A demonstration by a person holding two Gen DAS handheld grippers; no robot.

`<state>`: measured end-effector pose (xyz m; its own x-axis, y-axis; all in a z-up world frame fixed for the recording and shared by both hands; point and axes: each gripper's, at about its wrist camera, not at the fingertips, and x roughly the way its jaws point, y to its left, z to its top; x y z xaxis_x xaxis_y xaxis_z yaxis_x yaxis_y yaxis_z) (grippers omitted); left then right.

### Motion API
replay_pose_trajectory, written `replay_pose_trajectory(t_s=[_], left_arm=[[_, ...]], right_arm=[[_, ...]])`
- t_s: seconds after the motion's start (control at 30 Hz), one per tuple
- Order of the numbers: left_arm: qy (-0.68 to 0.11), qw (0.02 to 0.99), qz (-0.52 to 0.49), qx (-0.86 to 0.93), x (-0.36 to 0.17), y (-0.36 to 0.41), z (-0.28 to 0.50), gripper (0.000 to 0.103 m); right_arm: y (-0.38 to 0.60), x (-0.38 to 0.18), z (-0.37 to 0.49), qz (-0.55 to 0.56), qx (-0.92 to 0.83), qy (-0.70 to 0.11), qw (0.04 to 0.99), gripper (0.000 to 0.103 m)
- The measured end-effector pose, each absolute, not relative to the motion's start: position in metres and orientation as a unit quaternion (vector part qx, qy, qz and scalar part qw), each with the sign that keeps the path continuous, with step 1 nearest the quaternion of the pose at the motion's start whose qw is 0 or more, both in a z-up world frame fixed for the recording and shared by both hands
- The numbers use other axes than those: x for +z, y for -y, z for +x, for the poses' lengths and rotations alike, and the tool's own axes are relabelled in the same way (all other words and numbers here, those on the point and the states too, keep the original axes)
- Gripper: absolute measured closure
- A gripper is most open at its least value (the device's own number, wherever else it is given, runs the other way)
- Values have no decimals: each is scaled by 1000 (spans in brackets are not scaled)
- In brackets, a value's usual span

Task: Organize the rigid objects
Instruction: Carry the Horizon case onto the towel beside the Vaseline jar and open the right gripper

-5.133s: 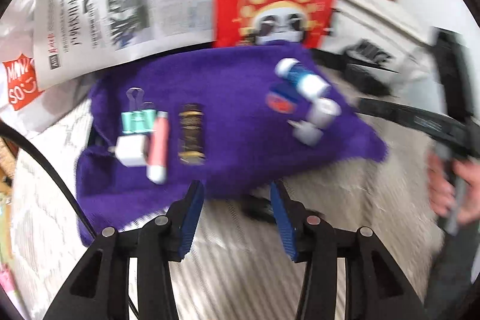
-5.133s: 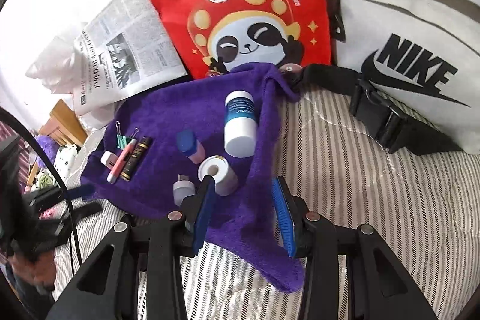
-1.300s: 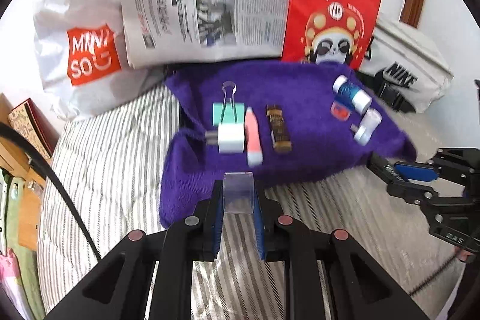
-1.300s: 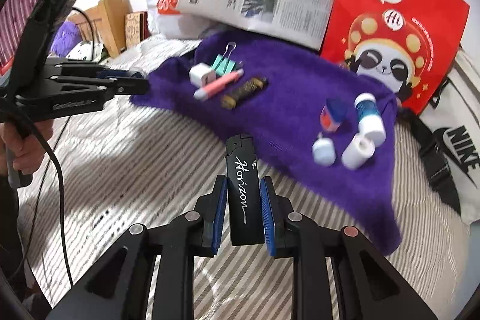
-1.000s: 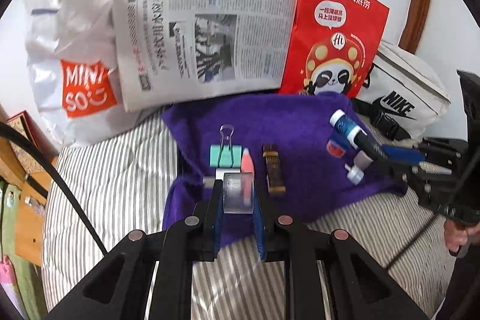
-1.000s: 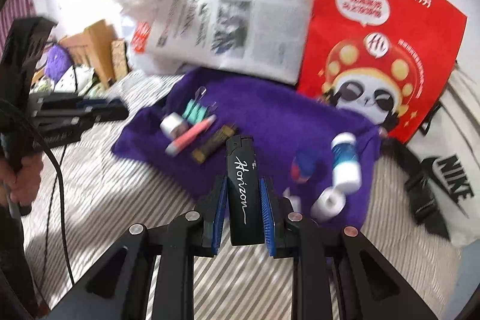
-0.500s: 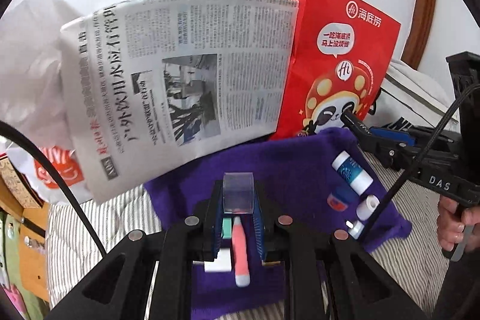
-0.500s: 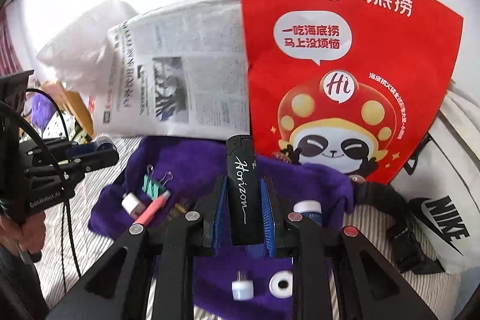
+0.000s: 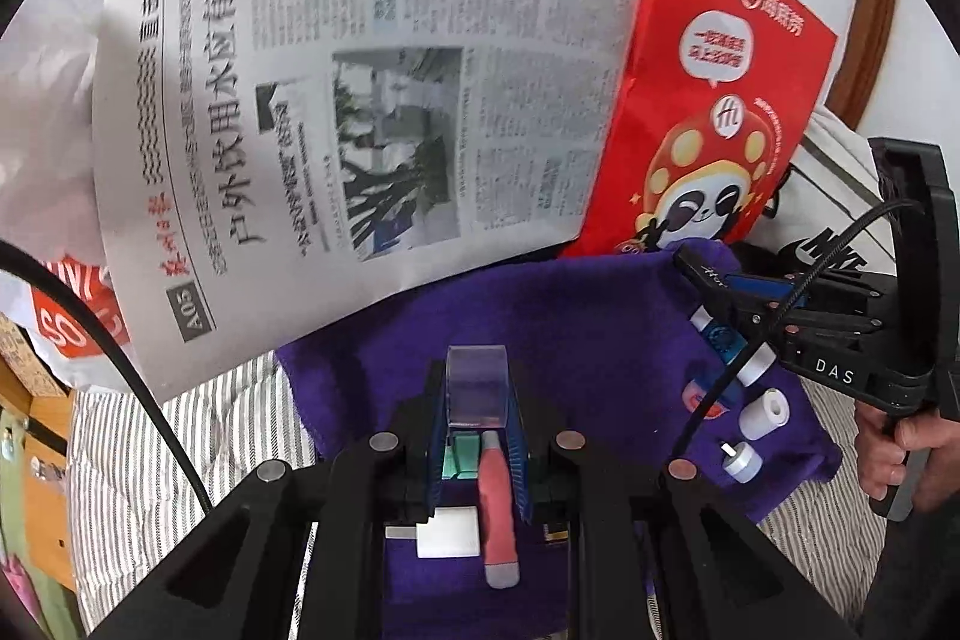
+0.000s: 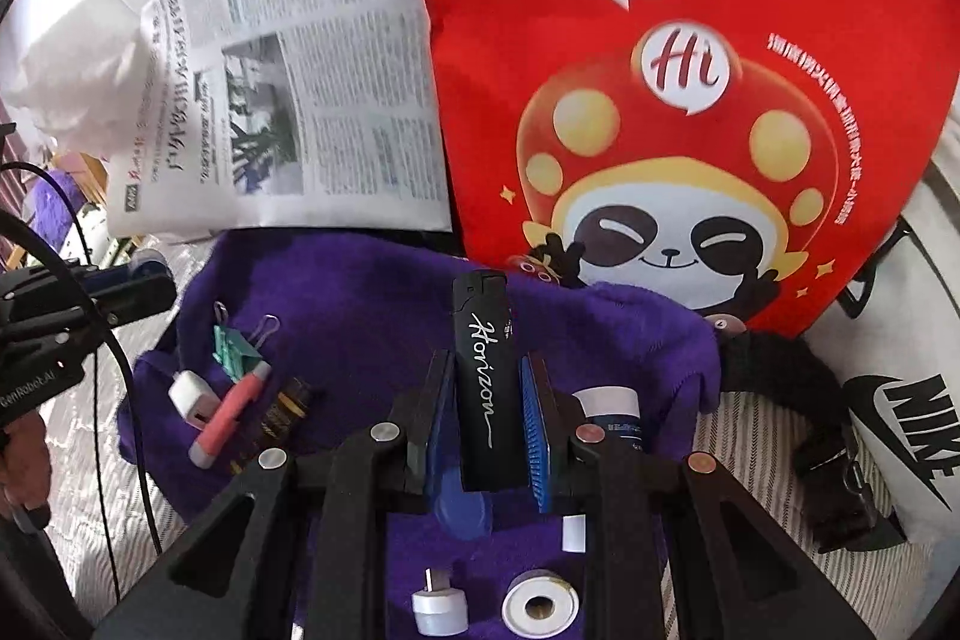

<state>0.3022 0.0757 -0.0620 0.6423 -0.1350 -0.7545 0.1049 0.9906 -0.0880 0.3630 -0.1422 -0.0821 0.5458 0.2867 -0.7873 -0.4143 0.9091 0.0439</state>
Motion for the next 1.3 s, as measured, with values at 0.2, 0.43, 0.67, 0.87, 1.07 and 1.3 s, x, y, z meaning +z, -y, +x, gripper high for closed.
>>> replay_pose_trajectory(t_s=[0.2,0.43,0.67,0.87,1.07,1.3], left_arm=[[-426,902,-20,-66,-70,-81,306,86],[-435,898,-19,-69,-79,-81,313,86],[-441,894,-18,-78,-85,-79,314,86],[-441,894,-20,-81,-86,-79,315,86],[-446,891,-21,-80,-88,-80,314,86],[-449,890,-18,-80,-91,-78,314,86]], right_arm=[[138,-99,367,-96,189,-446,870,81],[136,-122,378,-104,170,-467,861,81],[130,-140,387,-100,170,-481,854,81],[123,-150,387,-86,178,-485,852,81],[130,-150,392,-72,184,-494,847,80],[139,-149,403,-69,193,-503,839,79]])
